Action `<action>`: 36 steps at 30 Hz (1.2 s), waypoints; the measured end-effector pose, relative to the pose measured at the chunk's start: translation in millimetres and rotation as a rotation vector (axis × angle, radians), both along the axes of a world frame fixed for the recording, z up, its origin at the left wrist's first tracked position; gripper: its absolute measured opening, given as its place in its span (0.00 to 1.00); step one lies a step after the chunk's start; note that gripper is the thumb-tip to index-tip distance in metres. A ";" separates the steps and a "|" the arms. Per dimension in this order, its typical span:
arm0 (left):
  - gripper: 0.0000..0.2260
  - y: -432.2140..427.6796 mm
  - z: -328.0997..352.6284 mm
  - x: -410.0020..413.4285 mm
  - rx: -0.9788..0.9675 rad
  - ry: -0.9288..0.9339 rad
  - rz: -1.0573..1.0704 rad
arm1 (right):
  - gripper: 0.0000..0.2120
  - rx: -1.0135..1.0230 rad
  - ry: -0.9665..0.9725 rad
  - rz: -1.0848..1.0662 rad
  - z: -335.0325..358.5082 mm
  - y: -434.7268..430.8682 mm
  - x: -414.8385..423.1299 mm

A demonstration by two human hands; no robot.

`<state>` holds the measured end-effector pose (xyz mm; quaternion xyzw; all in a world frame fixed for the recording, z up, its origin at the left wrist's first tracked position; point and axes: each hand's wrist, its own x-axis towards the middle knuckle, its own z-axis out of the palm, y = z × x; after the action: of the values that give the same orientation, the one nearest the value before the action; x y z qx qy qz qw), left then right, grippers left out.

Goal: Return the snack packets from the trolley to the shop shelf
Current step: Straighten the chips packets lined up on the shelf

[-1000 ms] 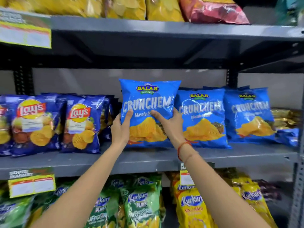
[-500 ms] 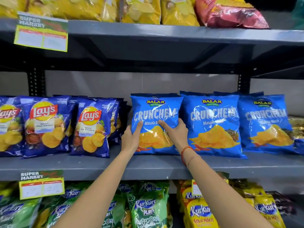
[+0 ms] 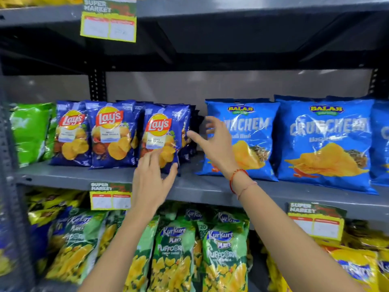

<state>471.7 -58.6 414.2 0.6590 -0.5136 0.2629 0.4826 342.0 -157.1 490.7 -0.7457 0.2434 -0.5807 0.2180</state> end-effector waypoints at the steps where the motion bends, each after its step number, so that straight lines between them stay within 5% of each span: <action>1: 0.22 4.8 -2.7 10.2 0.049 -0.010 0.044 | 0.34 0.051 0.063 0.056 -2.7 1.2 12.3; 6: 0.25 20.2 -14.1 47.8 0.245 -0.057 0.154 | 0.44 0.255 0.216 0.192 -22.4 -2.0 62.6; 12: 0.27 26.4 -17.4 52.2 0.280 -0.129 0.177 | 0.41 0.427 0.141 0.227 -33.8 -14.0 87.8; 18: 0.26 25.4 -24.5 49.8 0.261 -0.128 0.184 | 0.30 0.345 0.097 0.246 -31.7 -13.3 91.7; 28: 0.30 23.4 -27.3 49.2 0.247 -0.108 0.190 | 0.38 0.156 0.298 -0.020 -32.4 -7.8 95.7; 36: 0.30 23.1 -28.5 49.7 0.245 -0.118 0.203 | 0.46 0.219 0.289 0.029 -35.6 -5.9 89.7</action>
<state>521.3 -35.4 385.7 0.7448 -0.4998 0.2841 0.3386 431.7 -163.0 455.1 -0.7964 0.3235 -0.4343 0.2690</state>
